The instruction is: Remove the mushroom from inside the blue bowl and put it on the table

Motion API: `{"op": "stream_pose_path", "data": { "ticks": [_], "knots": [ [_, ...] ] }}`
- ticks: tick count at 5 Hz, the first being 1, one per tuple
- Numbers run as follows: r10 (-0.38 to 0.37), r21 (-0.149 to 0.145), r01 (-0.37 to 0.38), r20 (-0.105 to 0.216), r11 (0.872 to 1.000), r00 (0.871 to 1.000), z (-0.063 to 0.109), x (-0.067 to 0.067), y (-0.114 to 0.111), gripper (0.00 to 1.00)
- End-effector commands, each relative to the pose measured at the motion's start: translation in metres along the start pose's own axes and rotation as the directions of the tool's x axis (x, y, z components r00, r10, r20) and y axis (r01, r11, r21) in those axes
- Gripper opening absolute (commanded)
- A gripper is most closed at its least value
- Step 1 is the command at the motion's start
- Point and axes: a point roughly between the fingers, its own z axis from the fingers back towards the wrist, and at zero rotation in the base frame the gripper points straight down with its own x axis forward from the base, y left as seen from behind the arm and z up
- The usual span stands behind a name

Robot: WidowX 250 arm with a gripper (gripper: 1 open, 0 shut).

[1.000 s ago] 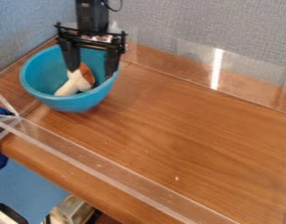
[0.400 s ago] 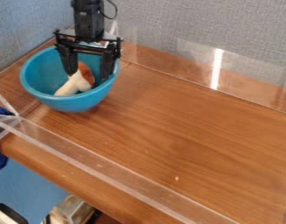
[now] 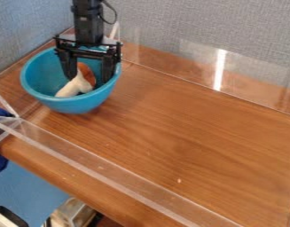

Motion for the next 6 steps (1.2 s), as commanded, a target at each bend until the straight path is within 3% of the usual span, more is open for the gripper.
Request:
{"op": "stream_pose_path", "data": {
  "ticks": [1, 2, 4, 6],
  "knots": [
    [0.020, 0.006, -0.020, 0.053, 1.000, 0.998, 0.013, 0.009, 0.006, 1.00],
    [0.026, 0.010, -0.026, 0.048, 1.000, 0.999, 0.009, 0.010, 0.006, 0.00],
    [0.039, 0.004, -0.040, 0.051, 0.999, 0.998, 0.017, 0.010, 0.004, 0.00],
    [0.066, -0.030, -0.064, 0.076, 0.997, 0.995, 0.046, 0.013, -0.001, 0.00]
  ]
}}
